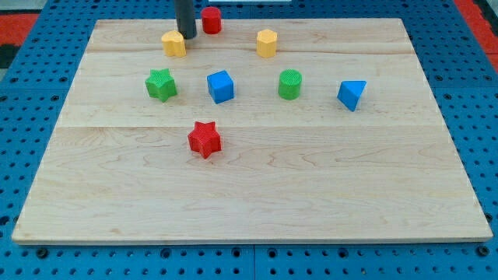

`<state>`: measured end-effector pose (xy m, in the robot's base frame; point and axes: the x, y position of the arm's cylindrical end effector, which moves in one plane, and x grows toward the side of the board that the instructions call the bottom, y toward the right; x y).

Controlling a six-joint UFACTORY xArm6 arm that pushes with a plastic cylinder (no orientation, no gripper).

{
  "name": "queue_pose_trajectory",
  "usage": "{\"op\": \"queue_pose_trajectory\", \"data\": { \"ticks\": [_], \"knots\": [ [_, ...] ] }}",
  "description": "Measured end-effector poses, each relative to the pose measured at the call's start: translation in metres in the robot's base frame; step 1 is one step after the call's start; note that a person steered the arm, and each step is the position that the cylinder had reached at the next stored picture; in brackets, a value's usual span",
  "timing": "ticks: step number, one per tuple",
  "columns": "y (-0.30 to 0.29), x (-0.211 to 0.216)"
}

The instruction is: Push the yellow heart left a bit and down

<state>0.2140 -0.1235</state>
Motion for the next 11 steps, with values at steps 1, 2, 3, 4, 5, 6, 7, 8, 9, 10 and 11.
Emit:
{"op": "queue_pose_trajectory", "data": {
  "ticks": [1, 2, 3, 4, 5, 6, 7, 8, 9, 10, 11],
  "knots": [
    [-0.039, 0.0],
    [-0.036, -0.01],
    [0.014, -0.008],
    [0.025, 0.011],
    [0.001, 0.032],
    [-0.013, 0.044],
    [-0.037, 0.057],
    [-0.05, 0.085],
    [-0.072, 0.111],
    [-0.092, 0.112],
    [-0.065, 0.085]
  ]
}}
